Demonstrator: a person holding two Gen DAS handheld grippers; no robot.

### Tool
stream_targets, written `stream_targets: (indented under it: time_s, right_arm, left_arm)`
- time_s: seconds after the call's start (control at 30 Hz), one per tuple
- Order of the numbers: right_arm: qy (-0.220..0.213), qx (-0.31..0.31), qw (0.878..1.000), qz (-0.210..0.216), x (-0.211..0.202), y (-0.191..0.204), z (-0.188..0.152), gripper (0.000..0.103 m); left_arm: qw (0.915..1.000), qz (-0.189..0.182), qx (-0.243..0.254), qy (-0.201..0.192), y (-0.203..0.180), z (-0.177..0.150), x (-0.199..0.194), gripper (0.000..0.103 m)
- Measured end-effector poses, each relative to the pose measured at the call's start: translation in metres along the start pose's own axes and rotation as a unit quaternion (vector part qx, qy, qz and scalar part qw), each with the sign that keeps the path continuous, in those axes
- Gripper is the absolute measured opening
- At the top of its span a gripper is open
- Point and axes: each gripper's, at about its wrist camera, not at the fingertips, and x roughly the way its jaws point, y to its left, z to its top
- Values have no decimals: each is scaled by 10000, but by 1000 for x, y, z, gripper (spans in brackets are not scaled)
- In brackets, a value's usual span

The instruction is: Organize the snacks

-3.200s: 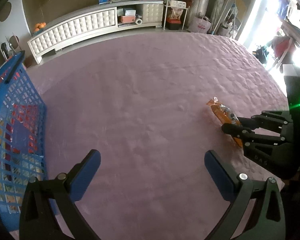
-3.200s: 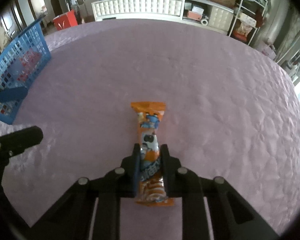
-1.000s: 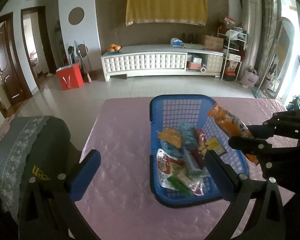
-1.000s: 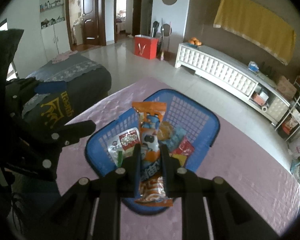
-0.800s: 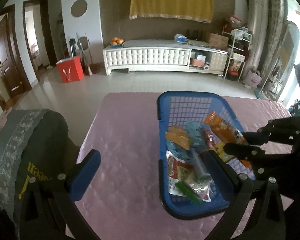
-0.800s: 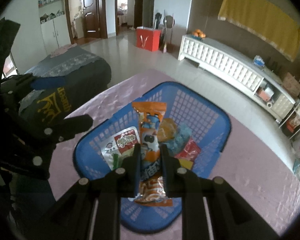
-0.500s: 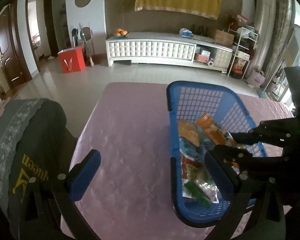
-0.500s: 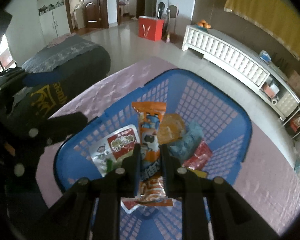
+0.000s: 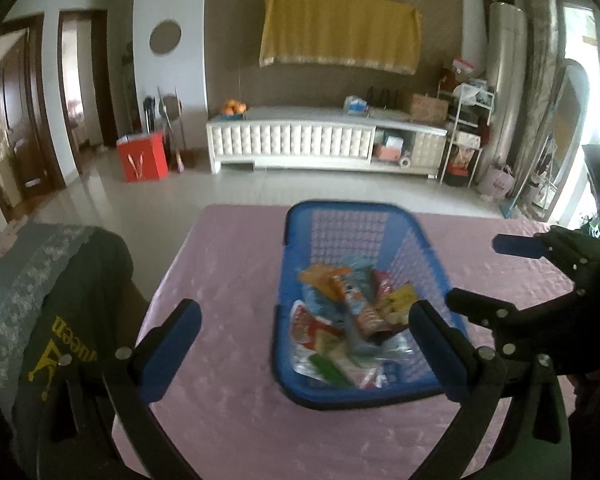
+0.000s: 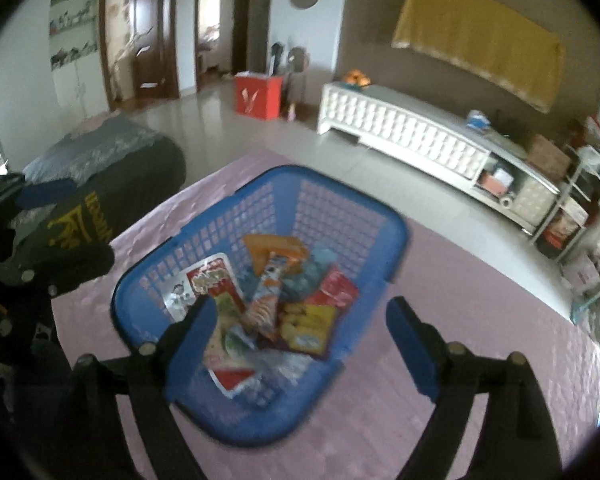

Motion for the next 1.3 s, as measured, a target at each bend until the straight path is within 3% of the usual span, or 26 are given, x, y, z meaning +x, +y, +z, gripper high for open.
stream_targets:
  time_s: [0.27, 0.43, 0.57, 0.9, 1.3]
  right_arm:
    - [-495, 400, 9967, -503, -85, -20, -27, 91]
    - [-872, 707, 9895, -911, -138, -30, -53, 103]
    - [-1091, 903, 9835, -1129, -169, -34, -69, 103]
    - [-1433, 973, 9744, -1431, -204, -32, -98, 103]
    - [-1619, 1126, 9718, -1295, -227, -15, -121, 103]
  left_arm:
    - [9978, -252, 171, -596, -57, -6, -58, 102]
    - [9948, -428, 250, -894, -86, -14, -90, 103]
    - [9924, -629, 303, -1010, -102, -23, -110, 103]
    - [9889, -710, 332, -1259, -125, -42, -155, 103]
    - [9875, -742, 320, -1357, -131, -55, -177, 102]
